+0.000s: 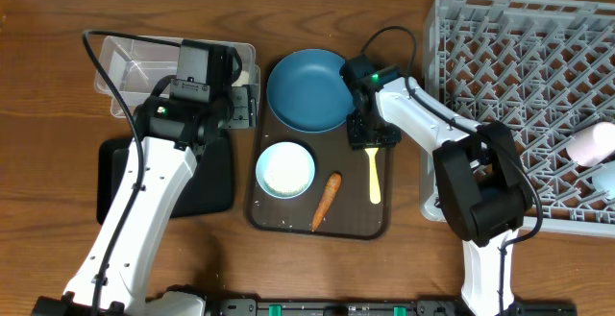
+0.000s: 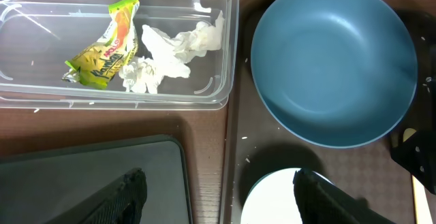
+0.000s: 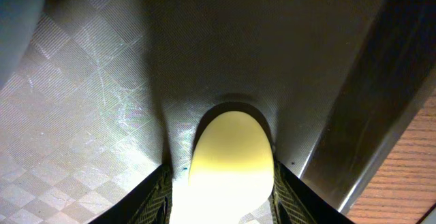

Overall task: Sort waste into correct bins and load items into the dishwasher rack
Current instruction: 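Close the right gripper on the yellow spoon handle, then carry the spoon into the rack and stand it upright, then reach the right gripper to the blue plate rim and grasp it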

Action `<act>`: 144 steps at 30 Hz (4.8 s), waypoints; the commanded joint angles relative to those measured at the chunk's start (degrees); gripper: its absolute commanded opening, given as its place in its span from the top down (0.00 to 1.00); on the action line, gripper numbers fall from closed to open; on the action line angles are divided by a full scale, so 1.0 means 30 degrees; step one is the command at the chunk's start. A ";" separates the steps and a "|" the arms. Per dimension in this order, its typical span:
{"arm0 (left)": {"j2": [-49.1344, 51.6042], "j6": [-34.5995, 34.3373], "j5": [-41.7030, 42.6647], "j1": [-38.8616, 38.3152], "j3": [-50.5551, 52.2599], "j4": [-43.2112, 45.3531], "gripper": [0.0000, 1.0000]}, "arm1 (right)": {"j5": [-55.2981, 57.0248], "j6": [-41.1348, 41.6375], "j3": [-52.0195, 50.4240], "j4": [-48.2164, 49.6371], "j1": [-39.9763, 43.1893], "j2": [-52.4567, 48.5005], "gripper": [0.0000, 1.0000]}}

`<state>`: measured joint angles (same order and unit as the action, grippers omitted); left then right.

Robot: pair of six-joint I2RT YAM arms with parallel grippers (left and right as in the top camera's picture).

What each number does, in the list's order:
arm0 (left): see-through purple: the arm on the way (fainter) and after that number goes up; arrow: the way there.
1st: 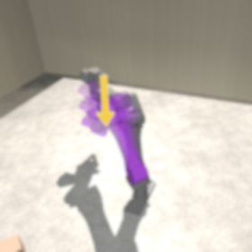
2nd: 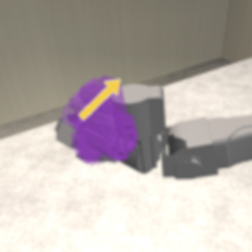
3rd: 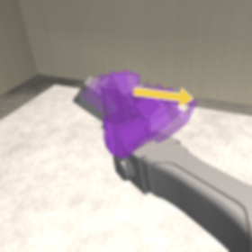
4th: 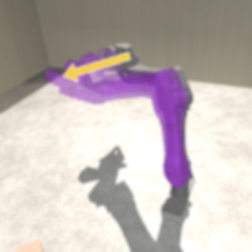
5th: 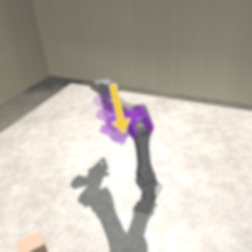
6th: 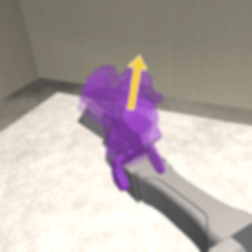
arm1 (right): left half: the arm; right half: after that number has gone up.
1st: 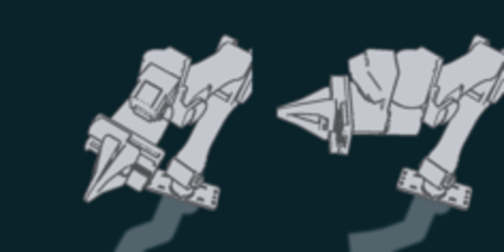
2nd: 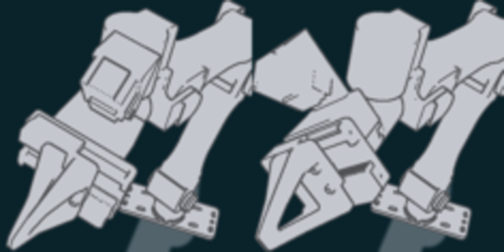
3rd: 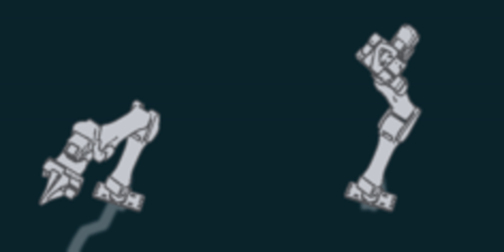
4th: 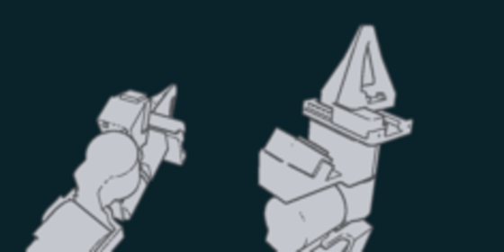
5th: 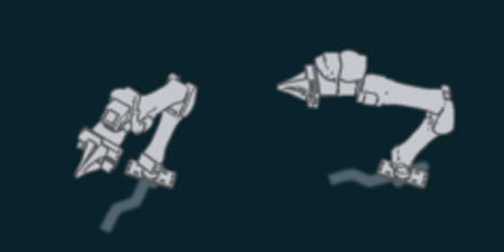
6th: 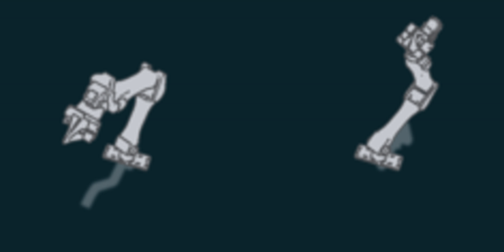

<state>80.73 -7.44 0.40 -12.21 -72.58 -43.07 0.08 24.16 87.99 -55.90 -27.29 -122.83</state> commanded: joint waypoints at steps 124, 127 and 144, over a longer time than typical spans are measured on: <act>-0.0809 -0.1290 -0.0860 0.2098 -0.0102 -0.2157 0.21 | -0.2331 -0.5071 -0.0867 0.8539 0.3126 0.5493 0.32; -0.0801 -0.1275 -0.0867 0.2412 -0.0095 -0.2506 0.21 | -0.1727 -0.4226 -0.0867 0.9180 0.2433 0.4022 0.37; -0.0801 -0.1282 -0.0860 0.2404 -0.0095 -0.2565 0.20 | -0.0539 -0.1625 -0.0823 0.9843 0.1756 0.0386 0.81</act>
<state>78.61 -10.68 -1.72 -5.19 -72.55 -50.63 -4.19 18.06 84.79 -26.57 -22.57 -122.83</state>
